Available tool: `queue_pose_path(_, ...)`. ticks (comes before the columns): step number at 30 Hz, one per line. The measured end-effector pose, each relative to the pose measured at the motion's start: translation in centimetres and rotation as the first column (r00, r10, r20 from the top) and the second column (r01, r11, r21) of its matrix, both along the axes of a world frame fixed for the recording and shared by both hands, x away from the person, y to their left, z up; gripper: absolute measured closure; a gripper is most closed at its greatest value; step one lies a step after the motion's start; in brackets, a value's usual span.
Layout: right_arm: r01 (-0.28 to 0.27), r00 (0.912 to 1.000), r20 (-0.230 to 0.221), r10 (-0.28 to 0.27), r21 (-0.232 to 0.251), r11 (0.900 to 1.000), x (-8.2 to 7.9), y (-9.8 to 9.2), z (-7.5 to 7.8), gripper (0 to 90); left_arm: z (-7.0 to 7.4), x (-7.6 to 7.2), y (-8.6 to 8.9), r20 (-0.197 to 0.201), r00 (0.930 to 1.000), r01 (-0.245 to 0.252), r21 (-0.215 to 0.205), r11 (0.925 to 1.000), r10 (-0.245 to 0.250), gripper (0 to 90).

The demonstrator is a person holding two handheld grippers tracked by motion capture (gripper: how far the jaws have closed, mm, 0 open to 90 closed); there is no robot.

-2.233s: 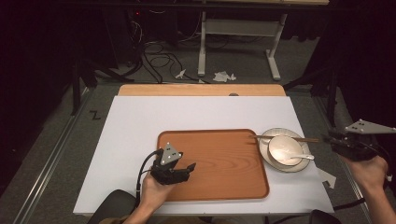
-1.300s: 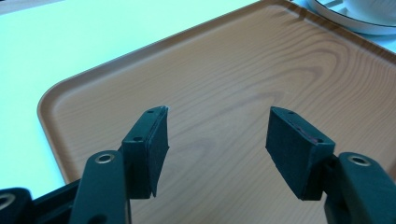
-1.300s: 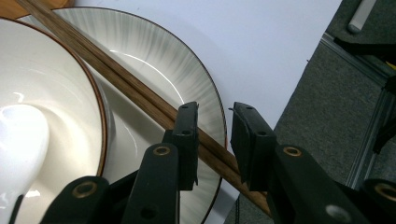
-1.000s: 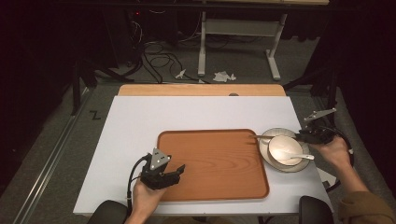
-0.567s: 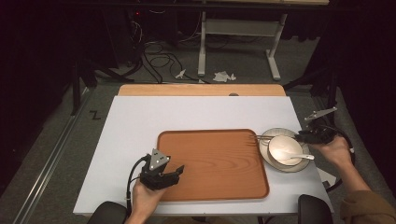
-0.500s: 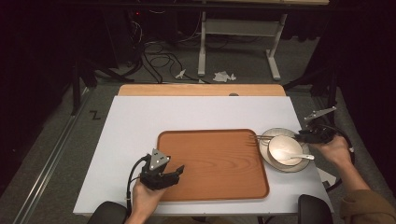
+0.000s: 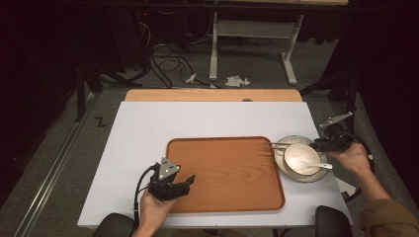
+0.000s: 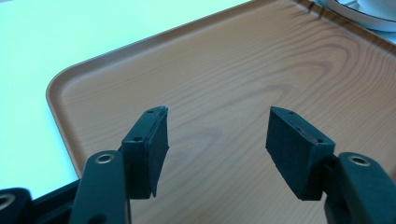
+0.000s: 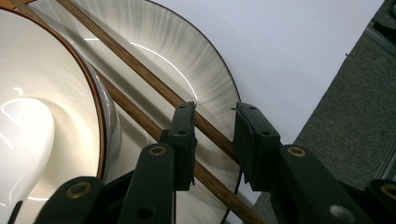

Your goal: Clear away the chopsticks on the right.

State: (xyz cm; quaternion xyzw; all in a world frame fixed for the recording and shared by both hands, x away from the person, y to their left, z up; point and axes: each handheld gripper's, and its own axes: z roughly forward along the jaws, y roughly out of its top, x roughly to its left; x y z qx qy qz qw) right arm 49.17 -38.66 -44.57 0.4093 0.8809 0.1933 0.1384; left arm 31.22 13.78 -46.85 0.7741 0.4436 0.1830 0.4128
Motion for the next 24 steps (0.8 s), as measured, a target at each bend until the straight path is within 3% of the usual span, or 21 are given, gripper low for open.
queue_pose_path(9,0.000,0.9998,-0.022,0.000,0.002,1.000,0.65,0.17,-0.05,68.9,-0.05,0.02,-0.05,-0.001,1.0000,0.000,0.002,1.0000,0.000,38.9)
queue_pose_path(24,-0.015,0.9999,-0.004,0.015,-0.011,1.000,0.99,0.45,-0.34,72.6,-0.10,0.03,-0.09,0.000,1.0000,0.001,0.007,1.0000,-0.001,38.9)
